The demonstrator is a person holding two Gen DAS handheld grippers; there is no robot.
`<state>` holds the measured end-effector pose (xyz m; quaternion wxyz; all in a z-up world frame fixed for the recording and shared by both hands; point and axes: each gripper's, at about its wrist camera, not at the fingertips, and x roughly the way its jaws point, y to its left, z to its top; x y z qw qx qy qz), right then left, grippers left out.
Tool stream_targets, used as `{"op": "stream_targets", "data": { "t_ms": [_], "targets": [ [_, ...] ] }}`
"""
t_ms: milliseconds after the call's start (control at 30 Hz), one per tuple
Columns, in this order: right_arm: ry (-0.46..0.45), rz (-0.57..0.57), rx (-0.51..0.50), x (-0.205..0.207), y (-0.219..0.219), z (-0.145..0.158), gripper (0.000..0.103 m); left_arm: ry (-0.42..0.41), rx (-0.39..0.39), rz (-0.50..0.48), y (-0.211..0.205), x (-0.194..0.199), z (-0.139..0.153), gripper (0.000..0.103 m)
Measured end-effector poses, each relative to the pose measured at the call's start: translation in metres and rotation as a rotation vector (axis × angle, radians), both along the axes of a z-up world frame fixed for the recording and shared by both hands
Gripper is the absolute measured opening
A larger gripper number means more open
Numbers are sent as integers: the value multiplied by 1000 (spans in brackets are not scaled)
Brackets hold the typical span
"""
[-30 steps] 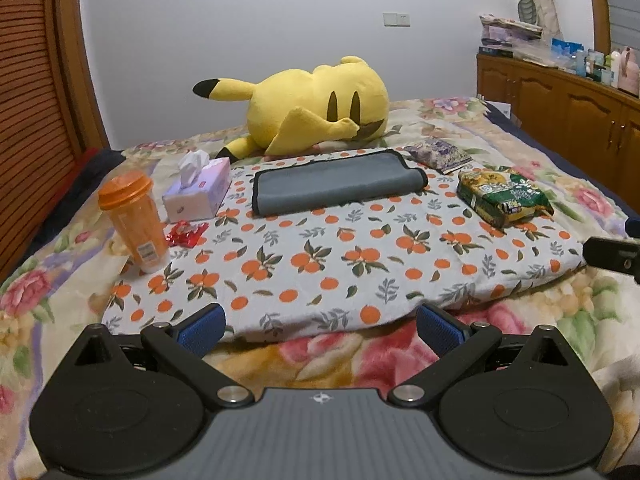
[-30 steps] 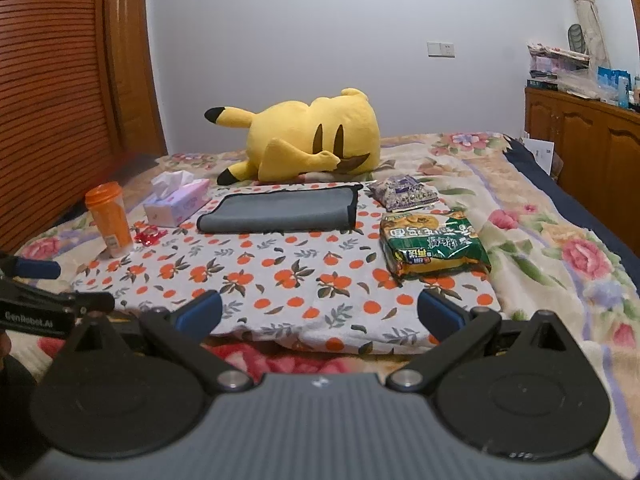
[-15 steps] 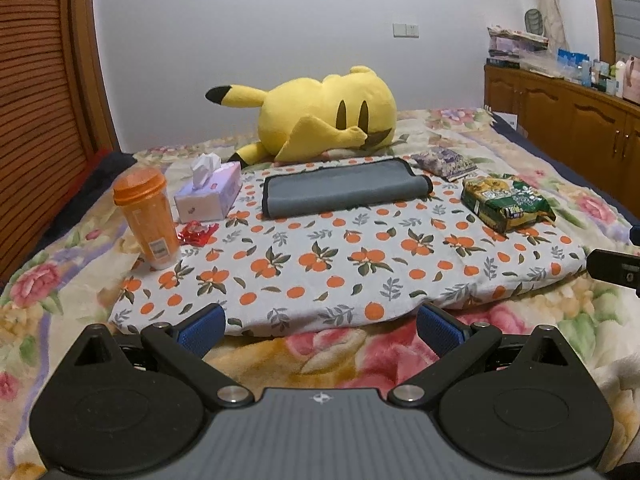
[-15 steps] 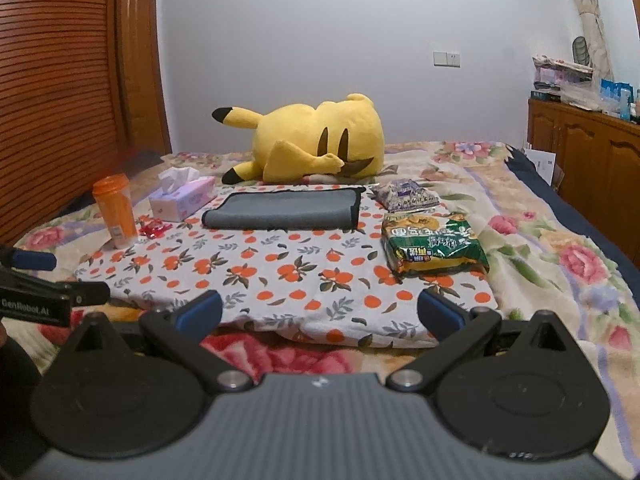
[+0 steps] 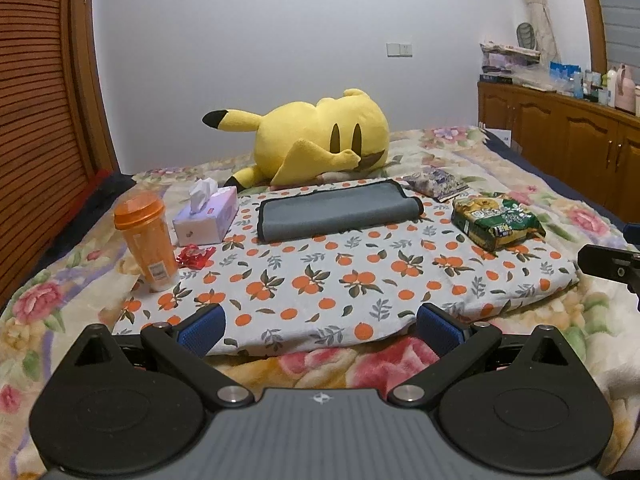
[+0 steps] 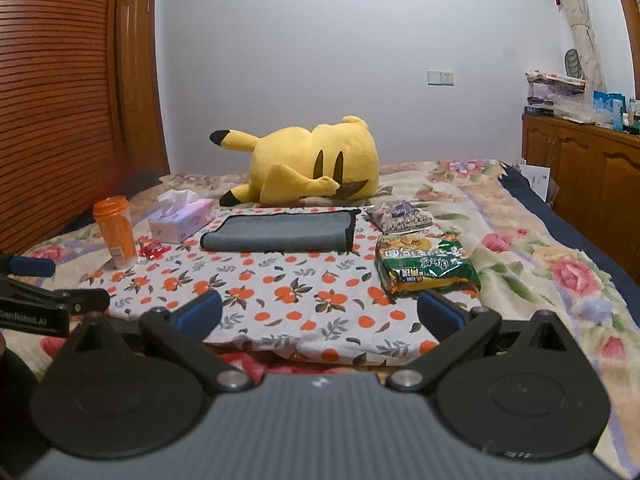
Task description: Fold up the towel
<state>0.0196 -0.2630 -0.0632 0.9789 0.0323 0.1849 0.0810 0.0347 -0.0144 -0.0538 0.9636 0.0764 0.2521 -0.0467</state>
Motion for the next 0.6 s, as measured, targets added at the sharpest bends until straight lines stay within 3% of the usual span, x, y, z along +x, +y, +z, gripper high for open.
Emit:
{"op": "stream_targets", "data": {
  "t_ms": [600],
  "targets": [
    [-60, -21, 13, -4, -6, 5, 103, -66, -33, 12, 1, -5, 6, 103]
  ]
}}
